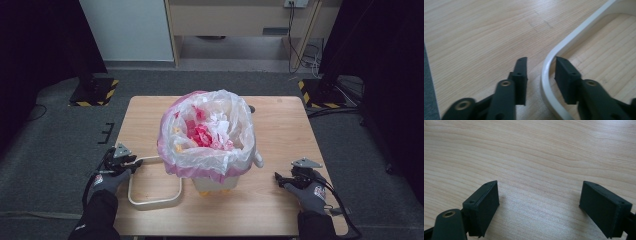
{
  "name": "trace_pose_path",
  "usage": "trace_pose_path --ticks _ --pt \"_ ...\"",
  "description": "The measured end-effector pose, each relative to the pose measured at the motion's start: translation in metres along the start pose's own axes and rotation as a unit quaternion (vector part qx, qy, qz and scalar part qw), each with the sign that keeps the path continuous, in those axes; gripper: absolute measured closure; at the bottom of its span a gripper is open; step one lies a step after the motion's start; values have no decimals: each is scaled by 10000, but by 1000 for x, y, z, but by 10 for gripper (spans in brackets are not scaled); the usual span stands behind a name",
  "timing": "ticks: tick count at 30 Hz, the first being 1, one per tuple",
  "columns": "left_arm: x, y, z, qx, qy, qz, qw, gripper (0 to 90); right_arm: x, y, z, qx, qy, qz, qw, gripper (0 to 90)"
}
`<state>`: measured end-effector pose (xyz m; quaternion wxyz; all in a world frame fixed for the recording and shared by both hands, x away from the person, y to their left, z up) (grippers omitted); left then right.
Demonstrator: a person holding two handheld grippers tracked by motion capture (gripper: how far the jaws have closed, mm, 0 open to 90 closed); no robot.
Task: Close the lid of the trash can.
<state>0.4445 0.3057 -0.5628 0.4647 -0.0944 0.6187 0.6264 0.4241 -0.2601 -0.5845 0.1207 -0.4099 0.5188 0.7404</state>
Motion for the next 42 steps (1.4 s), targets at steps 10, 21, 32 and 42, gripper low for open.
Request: trace_pose_path --ticks 10,21,32,42 --pt "2 -8 -6 127 -162 213 9996 734 0 0 0 -11 17 7 10000 156" --pt "7 3 -5 92 573 520 9970 791 0 -1 0 -15 47 11 10000 156" --pt "-6 33 23 -434 1432 -204 9885 786 0 -1 0 -22 28 5 10000 156" --pt "-7 57 46 -853 2382 -608 9655 785 0 -1 0 -26 29 8 10000 156"
Point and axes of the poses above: each handheld gripper's, and its own axes: y roughly backward along the jaws, x roughly out of its underside, z roughly to its left, the point moved 7 cm from there along -y, roughly forward along the jaws, and after that the axes turned 10 degrees about -x, right-handed, at the moved point
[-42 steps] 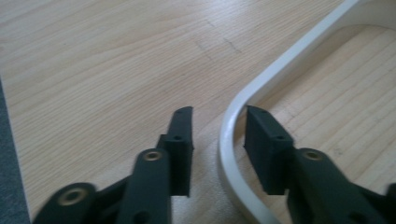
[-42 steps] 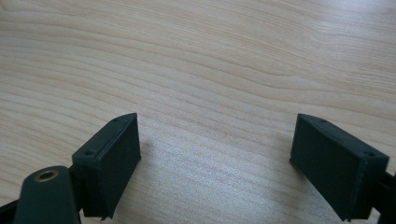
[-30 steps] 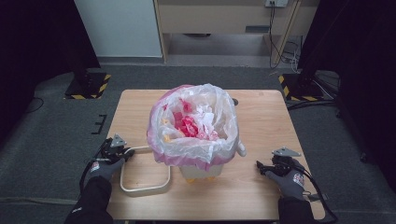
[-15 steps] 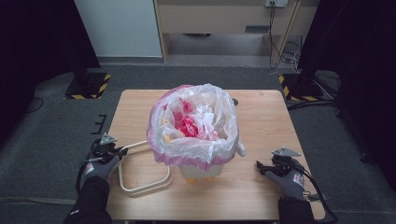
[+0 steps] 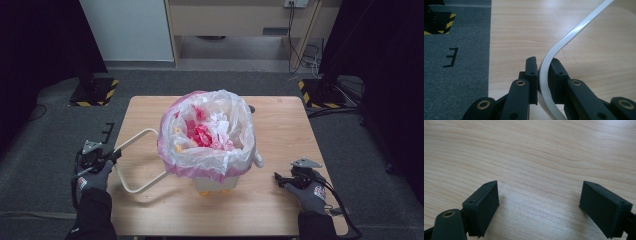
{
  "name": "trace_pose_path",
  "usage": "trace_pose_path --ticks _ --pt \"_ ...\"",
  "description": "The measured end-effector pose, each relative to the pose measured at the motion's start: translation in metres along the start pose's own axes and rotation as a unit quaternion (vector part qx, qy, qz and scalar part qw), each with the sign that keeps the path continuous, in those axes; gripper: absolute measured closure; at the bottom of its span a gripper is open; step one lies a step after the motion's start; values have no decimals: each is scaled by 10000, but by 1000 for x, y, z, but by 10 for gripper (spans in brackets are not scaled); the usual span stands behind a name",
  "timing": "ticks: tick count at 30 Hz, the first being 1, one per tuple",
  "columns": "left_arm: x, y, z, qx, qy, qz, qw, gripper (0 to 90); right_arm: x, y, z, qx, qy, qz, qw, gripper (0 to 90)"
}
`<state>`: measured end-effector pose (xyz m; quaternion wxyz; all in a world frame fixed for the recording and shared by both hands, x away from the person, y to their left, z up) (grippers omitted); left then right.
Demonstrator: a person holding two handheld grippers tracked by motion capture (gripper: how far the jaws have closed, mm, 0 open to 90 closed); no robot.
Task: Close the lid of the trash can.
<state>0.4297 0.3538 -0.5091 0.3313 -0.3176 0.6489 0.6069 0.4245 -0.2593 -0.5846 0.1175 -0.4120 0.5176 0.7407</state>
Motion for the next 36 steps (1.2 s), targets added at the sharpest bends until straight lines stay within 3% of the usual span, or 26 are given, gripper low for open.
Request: trace_pose_path --ticks 5,10,22,30,36 --pt "-7 8 8 -83 385 -295 9988 784 0 0 0 3 4 -3 10000 155" --pt "-16 17 13 -48 872 -643 9941 784 0 0 0 0 15 -1 10000 156" --pt "-43 47 18 -204 1317 -1298 9825 785 0 0 0 -7 19 -6 10000 155" --pt "-65 73 16 -112 1519 -1881 9703 784 0 0 0 -2 27 -2 10000 156" --pt "-84 96 13 31 1696 -2352 9570 784 0 0 0 -2 27 -4 10000 156"
Point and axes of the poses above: each handheld gripper's, and its own axes: y roughly backward along the jaws, x roughly out of its underside, z roughly to its left, the point moved 7 cm from there along -y, roughly forward along the jaws, and after that the axes turned 10 degrees about -x, right-handed, at the moved point
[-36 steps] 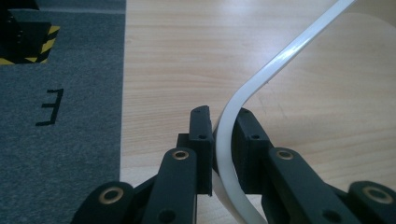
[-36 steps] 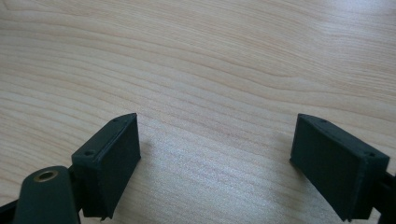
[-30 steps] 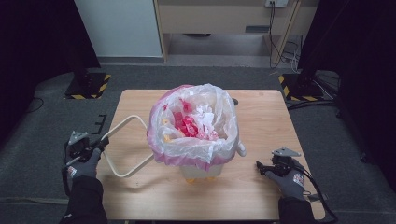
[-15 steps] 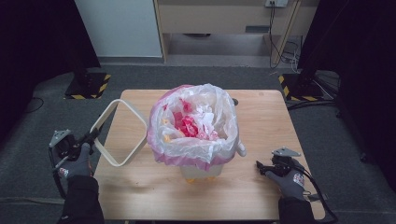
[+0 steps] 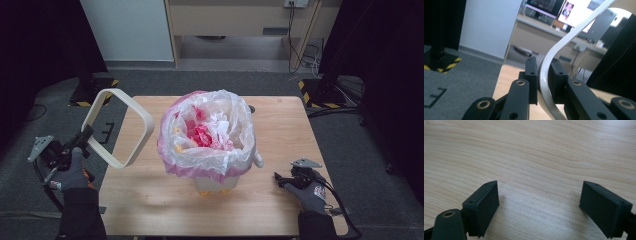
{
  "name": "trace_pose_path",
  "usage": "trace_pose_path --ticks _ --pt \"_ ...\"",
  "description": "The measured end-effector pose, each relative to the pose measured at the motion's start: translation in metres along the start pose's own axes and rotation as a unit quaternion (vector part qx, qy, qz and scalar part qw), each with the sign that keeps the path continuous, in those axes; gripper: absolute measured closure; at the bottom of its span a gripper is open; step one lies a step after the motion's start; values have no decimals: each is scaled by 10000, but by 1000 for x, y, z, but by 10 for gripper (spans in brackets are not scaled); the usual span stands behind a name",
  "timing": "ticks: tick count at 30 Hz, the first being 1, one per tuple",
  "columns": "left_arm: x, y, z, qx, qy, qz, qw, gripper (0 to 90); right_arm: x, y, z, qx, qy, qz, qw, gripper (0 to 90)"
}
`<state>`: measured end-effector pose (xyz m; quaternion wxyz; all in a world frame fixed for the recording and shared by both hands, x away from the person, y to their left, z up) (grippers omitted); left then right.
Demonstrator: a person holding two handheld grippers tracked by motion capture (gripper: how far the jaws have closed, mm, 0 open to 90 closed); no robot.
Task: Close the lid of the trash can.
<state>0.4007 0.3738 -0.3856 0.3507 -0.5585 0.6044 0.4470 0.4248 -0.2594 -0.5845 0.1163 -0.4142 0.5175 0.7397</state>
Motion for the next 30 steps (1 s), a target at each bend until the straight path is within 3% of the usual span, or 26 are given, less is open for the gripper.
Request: trace_pose_path --ticks 6,13,30 --pt "-17 9 -11 275 154 -234 9992 784 0 0 0 -1 8 6 10000 155" --pt "-29 15 -33 688 130 -324 9970 784 0 0 0 -1 10 5 10000 156" --pt "-56 26 -93 1514 -216 -388 9875 785 0 0 0 -1 12 6 10000 156"
Point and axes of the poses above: each handheld gripper's, and its own axes: y roughly backward along the jaws, x roughly out of its underside, z roughly to its left, the point moved 7 cm from there along -y, roughly forward along the jaws, and after that the axes turned 10 degrees about -x, right-handed, at the moved point
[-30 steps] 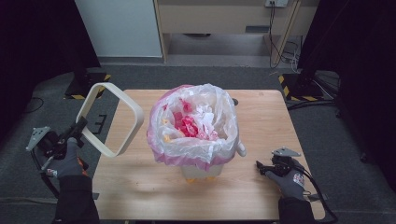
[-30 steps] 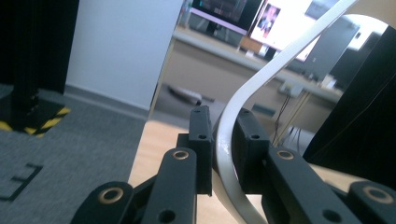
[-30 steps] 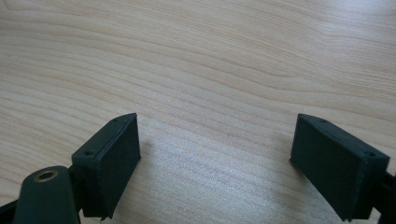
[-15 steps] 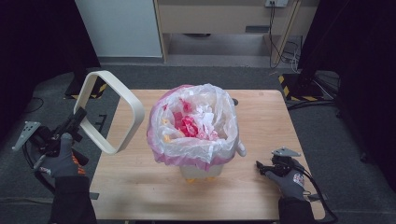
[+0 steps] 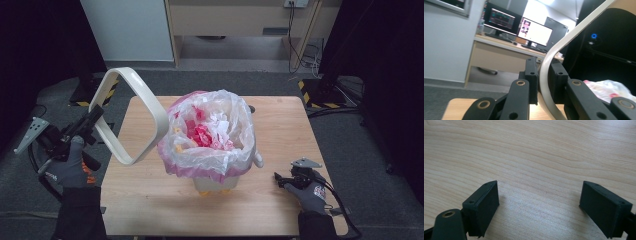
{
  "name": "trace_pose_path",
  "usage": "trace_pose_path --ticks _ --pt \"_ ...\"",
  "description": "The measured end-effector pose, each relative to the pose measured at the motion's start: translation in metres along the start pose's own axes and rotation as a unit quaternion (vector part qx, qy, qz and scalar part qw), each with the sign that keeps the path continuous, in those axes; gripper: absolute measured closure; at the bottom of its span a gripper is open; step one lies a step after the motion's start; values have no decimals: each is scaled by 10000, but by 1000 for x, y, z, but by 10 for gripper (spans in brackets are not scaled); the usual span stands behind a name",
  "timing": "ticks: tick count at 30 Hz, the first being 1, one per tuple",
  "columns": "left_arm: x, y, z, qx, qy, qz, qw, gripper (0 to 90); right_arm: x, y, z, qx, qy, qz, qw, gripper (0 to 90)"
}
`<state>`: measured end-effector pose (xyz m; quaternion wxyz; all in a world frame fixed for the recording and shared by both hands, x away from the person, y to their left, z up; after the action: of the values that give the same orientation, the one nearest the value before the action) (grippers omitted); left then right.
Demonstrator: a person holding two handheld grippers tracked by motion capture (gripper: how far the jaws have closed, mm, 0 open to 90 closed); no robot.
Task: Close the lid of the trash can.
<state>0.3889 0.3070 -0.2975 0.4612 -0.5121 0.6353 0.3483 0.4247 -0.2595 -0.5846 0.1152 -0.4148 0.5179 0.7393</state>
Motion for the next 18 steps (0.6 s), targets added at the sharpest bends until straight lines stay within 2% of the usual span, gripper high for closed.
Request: trace_pose_path --ticks 8,18 --pt "-12 -11 -34 384 -176 111 9990 784 0 0 0 -1 -1 1 10000 156" --pt "-10 -30 -71 830 -243 252 9959 784 0 0 0 -1 -1 0 10000 156"
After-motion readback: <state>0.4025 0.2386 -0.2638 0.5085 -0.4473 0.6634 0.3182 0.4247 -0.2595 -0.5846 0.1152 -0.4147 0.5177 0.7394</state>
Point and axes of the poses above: each handheld gripper's, and its own axes: y roughly backward along the jaws, x roughly out of its underside, z roughly to its left, the point moved 7 cm from there along -y, roughly forward along the jaws, and after that the axes turned 10 degrees about -x, right-handed, at the moved point
